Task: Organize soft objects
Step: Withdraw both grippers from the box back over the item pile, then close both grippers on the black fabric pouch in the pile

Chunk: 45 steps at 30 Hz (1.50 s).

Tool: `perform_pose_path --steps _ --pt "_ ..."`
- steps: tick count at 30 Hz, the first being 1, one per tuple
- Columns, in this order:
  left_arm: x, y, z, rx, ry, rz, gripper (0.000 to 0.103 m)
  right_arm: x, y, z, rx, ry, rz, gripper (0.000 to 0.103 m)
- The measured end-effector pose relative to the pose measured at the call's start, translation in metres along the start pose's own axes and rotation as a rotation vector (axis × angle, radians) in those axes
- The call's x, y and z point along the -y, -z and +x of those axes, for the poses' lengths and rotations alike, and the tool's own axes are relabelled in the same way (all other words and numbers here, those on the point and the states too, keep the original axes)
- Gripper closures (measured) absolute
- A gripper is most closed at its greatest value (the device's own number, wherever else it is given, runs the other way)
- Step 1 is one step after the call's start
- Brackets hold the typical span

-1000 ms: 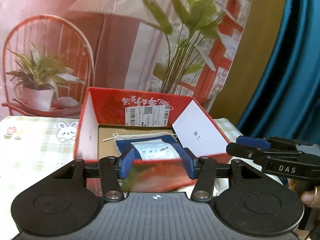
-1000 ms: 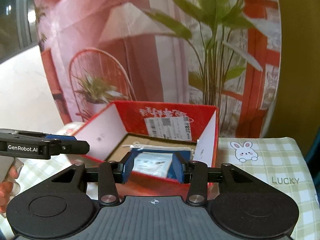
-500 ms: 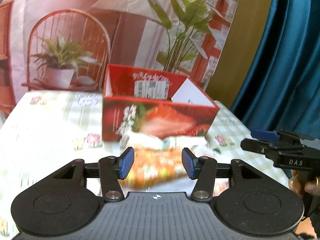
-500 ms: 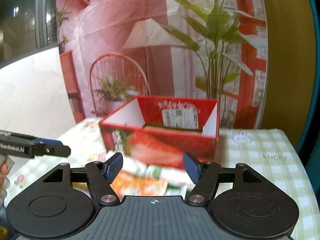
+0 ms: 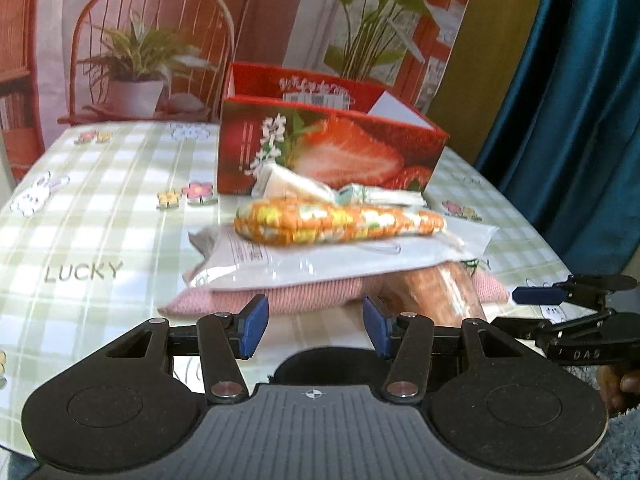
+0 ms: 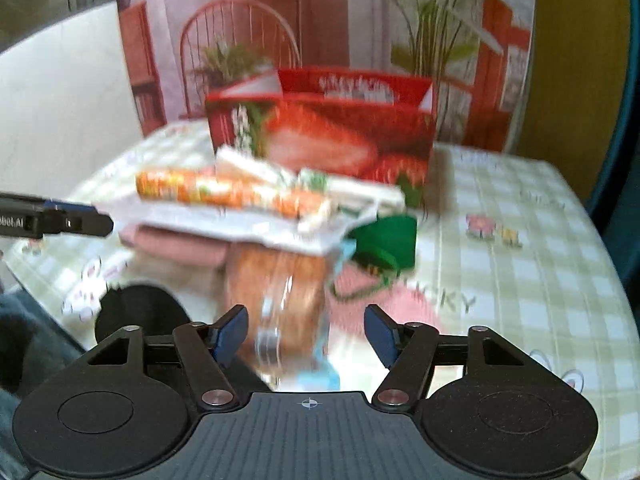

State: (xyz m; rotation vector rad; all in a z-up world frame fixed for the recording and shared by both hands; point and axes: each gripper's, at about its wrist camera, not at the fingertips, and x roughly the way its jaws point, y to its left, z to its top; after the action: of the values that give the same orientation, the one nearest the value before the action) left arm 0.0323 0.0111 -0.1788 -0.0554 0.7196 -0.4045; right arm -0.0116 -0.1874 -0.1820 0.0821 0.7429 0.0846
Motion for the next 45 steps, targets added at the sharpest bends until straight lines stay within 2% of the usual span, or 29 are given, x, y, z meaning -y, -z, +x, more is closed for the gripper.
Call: perform_pose_path --steps 9,16,18,20,23,26,34,40,45 --pt "-0.004 0.008 0.008 -0.034 0.001 -0.035 0.048 -0.016 0.013 0.022 -0.138 -0.058 -0.066 0.055" --pt "-0.009 0.010 0.015 -0.060 -0.001 -0.069 0.048 -0.020 0.018 0.033 -0.208 -0.084 -0.074 0.064" --pt "-0.009 0.010 0.015 -0.060 -0.002 -0.073 0.048 -0.021 0.020 0.036 -0.228 -0.094 -0.076 0.074" --pt "-0.008 0.011 0.015 -0.059 -0.002 -0.074 0.048 -0.021 0.021 0.039 -0.242 -0.102 -0.070 0.077" --pt "-0.008 0.011 0.015 -0.059 -0.003 -0.079 0.048 -0.021 0.020 0.035 -0.219 -0.111 -0.071 0.093" --pt "-0.009 0.011 0.015 -0.058 -0.006 -0.083 0.048 -0.022 0.017 0.025 -0.168 -0.120 -0.088 0.097" --pt "-0.011 0.011 0.016 -0.054 -0.020 -0.099 0.048 -0.030 -0.002 0.003 -0.001 -0.100 -0.184 0.100" --pt "-0.019 0.007 0.025 -0.058 -0.046 -0.124 0.048 -0.027 -0.016 0.018 0.029 -0.021 -0.280 0.100" --pt "-0.027 -0.003 0.043 -0.083 -0.025 -0.128 0.048 -0.021 -0.029 0.036 0.033 0.009 -0.329 0.100"
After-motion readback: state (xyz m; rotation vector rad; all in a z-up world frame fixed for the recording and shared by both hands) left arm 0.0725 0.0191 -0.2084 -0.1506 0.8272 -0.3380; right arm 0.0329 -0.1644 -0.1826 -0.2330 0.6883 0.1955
